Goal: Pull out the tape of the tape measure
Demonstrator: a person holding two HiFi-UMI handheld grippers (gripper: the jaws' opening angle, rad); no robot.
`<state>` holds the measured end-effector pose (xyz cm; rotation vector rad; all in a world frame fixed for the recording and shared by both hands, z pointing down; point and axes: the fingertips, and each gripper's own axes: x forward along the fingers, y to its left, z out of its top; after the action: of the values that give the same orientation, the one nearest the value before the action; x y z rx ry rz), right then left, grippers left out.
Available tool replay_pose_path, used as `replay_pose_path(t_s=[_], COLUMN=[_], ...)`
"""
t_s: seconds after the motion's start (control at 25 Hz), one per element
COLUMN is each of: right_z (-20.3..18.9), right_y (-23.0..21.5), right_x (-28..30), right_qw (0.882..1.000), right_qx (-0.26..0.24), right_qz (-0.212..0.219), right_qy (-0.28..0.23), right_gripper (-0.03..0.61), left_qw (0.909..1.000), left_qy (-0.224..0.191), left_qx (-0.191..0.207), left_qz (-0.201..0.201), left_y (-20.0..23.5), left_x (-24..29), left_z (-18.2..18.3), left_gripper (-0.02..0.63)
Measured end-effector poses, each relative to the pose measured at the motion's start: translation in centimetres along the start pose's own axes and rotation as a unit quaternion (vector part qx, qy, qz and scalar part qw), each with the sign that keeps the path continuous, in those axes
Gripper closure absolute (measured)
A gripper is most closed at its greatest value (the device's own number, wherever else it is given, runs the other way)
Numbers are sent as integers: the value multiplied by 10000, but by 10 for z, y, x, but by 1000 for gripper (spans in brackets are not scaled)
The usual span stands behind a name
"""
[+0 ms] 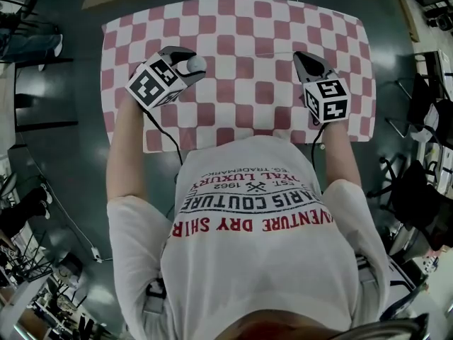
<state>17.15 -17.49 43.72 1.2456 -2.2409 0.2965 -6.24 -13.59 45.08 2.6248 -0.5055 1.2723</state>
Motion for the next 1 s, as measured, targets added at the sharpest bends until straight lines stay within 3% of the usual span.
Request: replay_pose_path(t_s=[0.12, 0.4, 0.72, 0.88, 1.0], right_z=[-6, -16, -33, -43, -47], right_y=[-20, -37, -47, -66, -73], right_x=[-2, -9, -1, -4, -8], right_qw=[9991, 9973, 9922, 9863, 9845], right_qx=[143, 576, 810, 902, 989], right_qz=[-400, -447, -717, -1118, -1167], right_qy=[74, 98, 616, 810, 857], right_gripper=[546, 546, 545, 546, 546], left_qw=[9995, 9996, 9982, 9955, 9944], left_qy=[280, 261, 469, 861, 959], left_qx=[73, -132, -379, -369, -437], left_qz=[155, 4, 55, 114, -45], left_y=[6, 1, 3, 8, 2], left_x=[0, 5, 17, 17, 15], left_z=[-11, -21, -20, -37, -47], left_gripper=[382, 382, 382, 382, 382])
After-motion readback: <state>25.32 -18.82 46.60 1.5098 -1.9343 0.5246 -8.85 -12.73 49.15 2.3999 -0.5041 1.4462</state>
